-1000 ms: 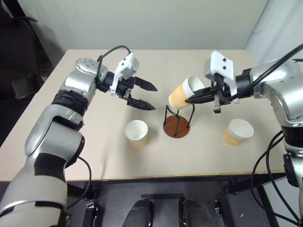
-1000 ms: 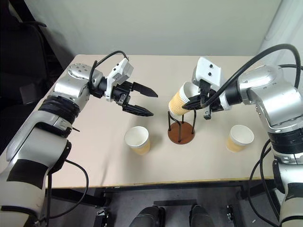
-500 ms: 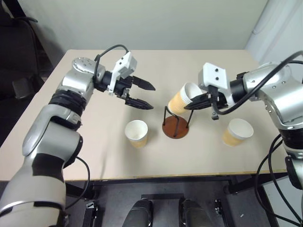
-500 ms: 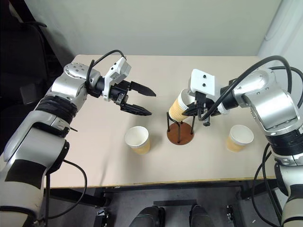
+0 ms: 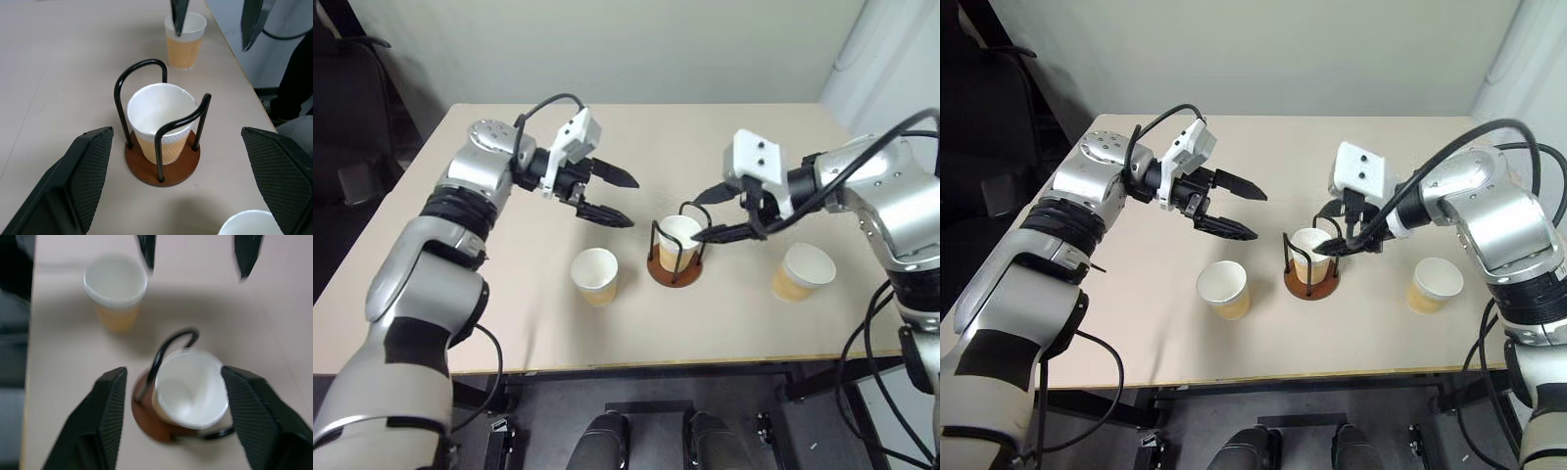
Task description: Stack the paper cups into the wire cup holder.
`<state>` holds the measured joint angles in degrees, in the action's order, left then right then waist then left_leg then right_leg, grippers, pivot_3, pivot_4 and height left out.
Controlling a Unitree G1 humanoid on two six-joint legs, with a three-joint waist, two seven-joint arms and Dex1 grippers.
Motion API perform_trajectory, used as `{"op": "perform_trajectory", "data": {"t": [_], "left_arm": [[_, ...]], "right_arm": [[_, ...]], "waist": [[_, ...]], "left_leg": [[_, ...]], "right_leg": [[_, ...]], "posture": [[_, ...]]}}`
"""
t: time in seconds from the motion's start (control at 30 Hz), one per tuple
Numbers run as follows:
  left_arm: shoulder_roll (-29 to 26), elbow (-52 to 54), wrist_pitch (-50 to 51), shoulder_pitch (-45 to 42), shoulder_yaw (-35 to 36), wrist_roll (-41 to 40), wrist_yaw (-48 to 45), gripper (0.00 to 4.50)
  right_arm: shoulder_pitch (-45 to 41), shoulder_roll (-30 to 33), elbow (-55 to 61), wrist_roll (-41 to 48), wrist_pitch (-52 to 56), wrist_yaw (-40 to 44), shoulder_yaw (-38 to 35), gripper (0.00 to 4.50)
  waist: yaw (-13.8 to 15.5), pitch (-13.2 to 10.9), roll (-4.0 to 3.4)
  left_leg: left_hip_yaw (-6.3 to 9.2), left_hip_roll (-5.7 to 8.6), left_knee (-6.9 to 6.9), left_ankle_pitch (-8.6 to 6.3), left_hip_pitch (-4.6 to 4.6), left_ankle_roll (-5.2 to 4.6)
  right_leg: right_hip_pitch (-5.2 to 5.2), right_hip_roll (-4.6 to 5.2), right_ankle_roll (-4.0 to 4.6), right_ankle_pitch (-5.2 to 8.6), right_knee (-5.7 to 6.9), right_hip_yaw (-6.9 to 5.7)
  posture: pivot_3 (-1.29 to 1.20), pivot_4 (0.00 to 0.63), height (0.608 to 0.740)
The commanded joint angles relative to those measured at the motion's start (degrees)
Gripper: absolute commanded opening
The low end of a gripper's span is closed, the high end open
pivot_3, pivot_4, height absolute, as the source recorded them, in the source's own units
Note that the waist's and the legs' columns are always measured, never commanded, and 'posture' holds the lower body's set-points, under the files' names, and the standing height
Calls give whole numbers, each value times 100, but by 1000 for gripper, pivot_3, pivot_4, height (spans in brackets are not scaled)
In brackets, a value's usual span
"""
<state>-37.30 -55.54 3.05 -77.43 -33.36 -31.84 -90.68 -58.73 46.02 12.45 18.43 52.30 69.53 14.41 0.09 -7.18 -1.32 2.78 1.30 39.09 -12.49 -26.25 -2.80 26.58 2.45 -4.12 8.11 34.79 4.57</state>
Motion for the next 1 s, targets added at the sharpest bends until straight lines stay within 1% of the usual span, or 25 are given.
{"op": "perform_trajectory", "data": {"t": [0.03, 0.07, 0.13, 0.2, 0.23, 0.3, 0.33, 0.4, 0.57, 0.6, 0.7, 0.77, 0.83, 0.87, 0.9, 0.97, 1.0], "left_arm": [[-28, -64, -173, -227, 281, 130, -182, 4500], [-52, -52, -287, -235, 272, 191, -182, 4500], [-230, 92, -419, -229, 25, 259, -182, 4500], [-346, 75, -729, -245, -183, 499, -182, 4500], [-400, -30, -1113, -247, -323, 798, -182, 4500], [-487, -237, -1776, -237, -583, 1338, -182, 4500], [-508, -324, -2040, -230, -662, 1530, -182, 4500], [-507, -431, -2357, -214, -791, 1722, -182, 4500], [-279, -789, -2673, -188, -663, 2068, -182, 4500], [-215, -862, -2686, -211, -607, 2171, -182, 4500], [-57, -1024, -2652, -328, -463, 2405, -182, 4500], [21, -1104, -2625, -397, -363, 2539, -182, 4500], [94, -1179, -2630, -475, -248, 2738, -182, 4500], [123, -1211, -2644, -497, -191, 2826, -182, 4500], [150, -1234, -2635, -510, -146, 2887, -182, 4500], [190, -1250, -2630, -502, -70, 2976, -182, 4500], [202, -1252, -2633, -486, -41, 3013, -182, 4500]], "right_arm": [[-340, 73, 362, 616, 672, -271, -983, 2945], [-331, 147, 468, 792, 847, -282, -1168, 2945], [-258, 317, 690, 1119, 1183, -314, -1521, 2945], [-145, 496, 833, 1341, 1344, -364, -1773, 2945], [-53, 648, 912, 1443, 1394, -355, -1902, 2945], [121, 951, 1023, 1560, 1415, -351, -2054, 2945], [182, 1059, 1048, 1594, 1404, -363, -2087, 2945], [318, 1241, 1061, 1643, 1358, -421, -2132, 2945], [518, 1395, 1087, 1791, 1312, -603, -2179, 2945], [548, 1413, 1094, 1812, 1293, -627, -2178, 2945], [614, 1488, 1090, 1864, 1246, -671, -2166, 2945], [643, 1526, 1075, 1902, 1222, -687, -2162, 2945], [675, 1588, 1077, 1948, 1207, -684, -2157, 2945], [687, 1610, 1074, 1968, 1195, -689, -2154, 2945], [699, 1632, 1074, 1989, 1190, -689, -2159, 2945], [726, 1710, 1050, 2024, 1178, -660, -2175, 2945], [731, 1749, 1032, 2035, 1167, -648, -2177, 2945]], "waist": [[6, 0, 0], [18, 0, 1], [24, 2, 3], [18, 2, 3], [20, 3, 5], [25, 3, 5], [37, 3, 6], [29, 3, 6], [43, 3, 6], [32, 3, 6], [41, 3, 6], [48, 4, 8], [41, 4, 10], [56, 4, 10], [47, 4, 9], [62, 4, 8], [52, 4, 7]], "left_leg": [[-3, 2, -1, 2, -2, 0], [-6, 5, -3, 2, -2, 0], [-1, 5, -5, 1, -4, -1], [5, 2, -5, -3, -4, 3], [-6, 7, -10, -6, 0, 3], [10, 3, -5, -12, -2, 8], [-1, 10, -10, -13, 6, 7], [8, 5, -6, -20, 8, 9], [-10, 16, -12, -24, 13, 4], [2, 7, -5, -26, 9, 2], [7, 6, -1, -29, 6, -2], [-10, 18, -6, -31, 7, -5], [-8, 11, -3, -32, 4, -7], [-10, 18, -6, -34, 3, -8], [-3, 9, 0, -35, -1, -10], [-15, 19, -7, -38, 3, -11], [-4, 10, 0, -39, -1, -12]], "right_leg": [[2, 0, 0, 4, 3, 1], [4, -3, 0, 7, 3, -3], [1, -6, 15, 20, 4, -7], [2, 4, 14, 27, 3, -3], [3, -11, 21, 32, 4, -8], [0, 5, 6, 46, 8, -2], [-1, -8, 9, 52, 15, -6], [-2, 7, 2, 59, 18, 2], [-2, -16, -3, 59, 19, -9], [-2, 7, -7, 59, 19, 1], [-5, 10, -9, 60, 16, -2], [-2, -9, -9, 59, 15, -10], [-1, 3, -11, 59, 15, -4], [1, -13, -10, 60, 14, -13], [1, 9, -13, 61, 14, -7], [1, -11, -12, 63, 13, -13], [-1, 13, -17, 65, 12, -2]], "posture": [[0, 150, 740], [0, 150, 740], [0, 150, 740], [0, 150, 740], [0, 150, 740], [0, 150, 740], [0, 150, 740], [0, 150, 740], [0, 150, 740], [0, 150, 740], [0, 150, 740], [0, 150, 740], [0, 150, 740], [0, 150, 740], [0, 150, 740], [0, 150, 740], [0, 150, 740]]}}
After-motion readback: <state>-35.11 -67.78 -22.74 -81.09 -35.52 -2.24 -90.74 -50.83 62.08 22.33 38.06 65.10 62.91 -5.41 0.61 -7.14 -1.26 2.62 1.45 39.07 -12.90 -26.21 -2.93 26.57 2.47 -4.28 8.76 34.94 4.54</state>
